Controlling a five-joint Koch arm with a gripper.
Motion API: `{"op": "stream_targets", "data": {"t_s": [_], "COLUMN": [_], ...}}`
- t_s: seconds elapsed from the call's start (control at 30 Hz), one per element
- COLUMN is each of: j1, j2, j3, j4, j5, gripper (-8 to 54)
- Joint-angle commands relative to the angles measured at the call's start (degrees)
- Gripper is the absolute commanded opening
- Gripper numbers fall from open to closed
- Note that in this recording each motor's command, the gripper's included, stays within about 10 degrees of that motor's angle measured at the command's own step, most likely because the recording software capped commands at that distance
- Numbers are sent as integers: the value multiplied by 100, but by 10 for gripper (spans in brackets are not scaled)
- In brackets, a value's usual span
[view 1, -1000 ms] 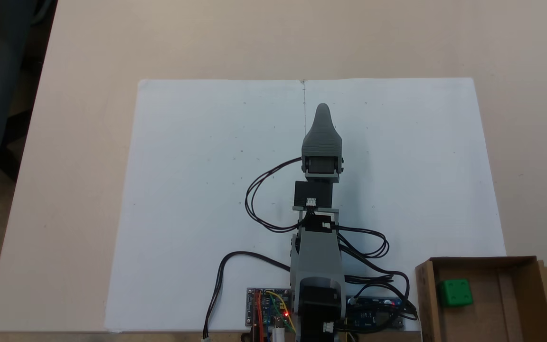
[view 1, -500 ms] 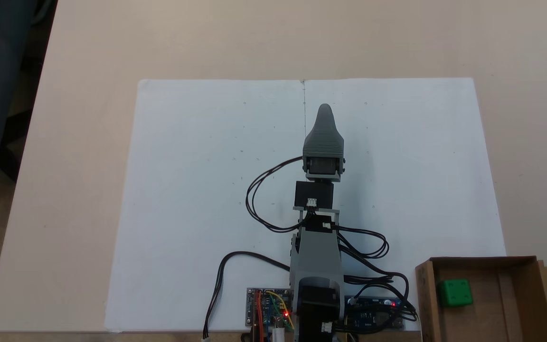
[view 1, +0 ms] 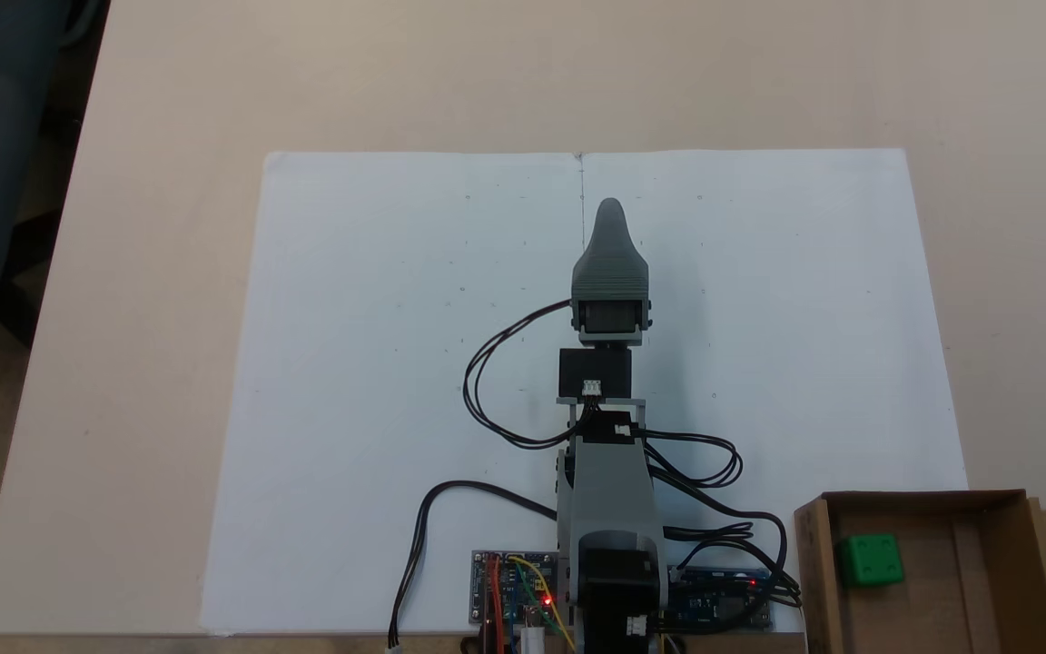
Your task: Grasp a green dice and put it in the bin.
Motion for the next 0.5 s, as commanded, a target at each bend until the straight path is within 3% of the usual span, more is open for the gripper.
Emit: {"op": "stream_targets", "data": {"t_s": [0.0, 0.47], "j1": [-123, -35], "j2": [633, 624], "j3": [369, 369], "j4": [-308, -290], "j5": [334, 211], "gripper": [450, 452]}}
